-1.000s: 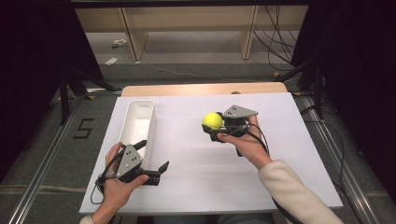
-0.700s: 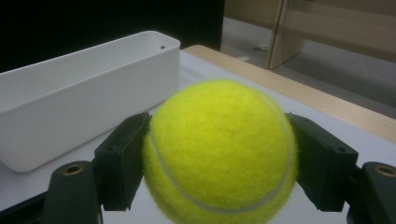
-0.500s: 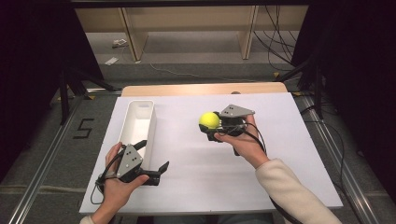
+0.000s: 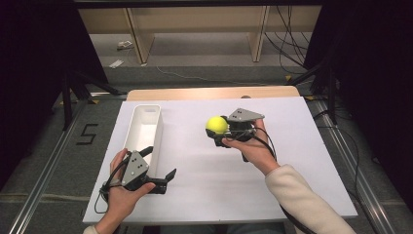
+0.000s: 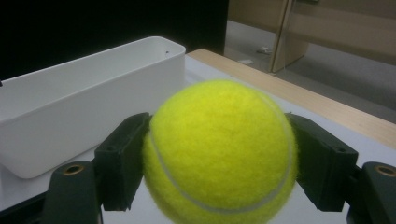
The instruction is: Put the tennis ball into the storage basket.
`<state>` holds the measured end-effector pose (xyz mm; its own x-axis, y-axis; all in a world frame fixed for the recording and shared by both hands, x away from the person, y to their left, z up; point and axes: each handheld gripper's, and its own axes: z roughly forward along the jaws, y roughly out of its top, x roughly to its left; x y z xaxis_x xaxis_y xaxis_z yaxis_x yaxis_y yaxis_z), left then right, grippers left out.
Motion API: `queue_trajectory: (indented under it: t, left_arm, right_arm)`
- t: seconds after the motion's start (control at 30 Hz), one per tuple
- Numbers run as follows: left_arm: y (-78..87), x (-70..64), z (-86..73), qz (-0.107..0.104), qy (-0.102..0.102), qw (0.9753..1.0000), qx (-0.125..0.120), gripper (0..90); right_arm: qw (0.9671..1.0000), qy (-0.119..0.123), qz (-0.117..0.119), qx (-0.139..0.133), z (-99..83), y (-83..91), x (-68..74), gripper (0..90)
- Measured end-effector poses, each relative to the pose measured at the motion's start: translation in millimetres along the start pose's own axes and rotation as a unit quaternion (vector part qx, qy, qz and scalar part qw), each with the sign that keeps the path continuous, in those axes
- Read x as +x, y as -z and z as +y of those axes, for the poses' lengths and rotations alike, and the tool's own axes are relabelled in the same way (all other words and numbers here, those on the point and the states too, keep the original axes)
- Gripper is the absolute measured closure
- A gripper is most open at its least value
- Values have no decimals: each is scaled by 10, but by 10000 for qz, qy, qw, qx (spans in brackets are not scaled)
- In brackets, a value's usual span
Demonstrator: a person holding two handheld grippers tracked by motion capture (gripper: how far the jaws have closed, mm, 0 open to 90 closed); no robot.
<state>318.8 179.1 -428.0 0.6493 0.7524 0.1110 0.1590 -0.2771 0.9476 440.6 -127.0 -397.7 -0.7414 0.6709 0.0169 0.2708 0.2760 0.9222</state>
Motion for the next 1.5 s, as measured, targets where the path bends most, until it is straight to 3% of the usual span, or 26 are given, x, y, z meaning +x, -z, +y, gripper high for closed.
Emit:
queue_trajectory:
  t: [1.5]
  left_arm:
    - [8,-8,1,-19,-5,10000,-23,0]
  right_arm:
    - [9998,64,176,-46,142,-162,137,267]
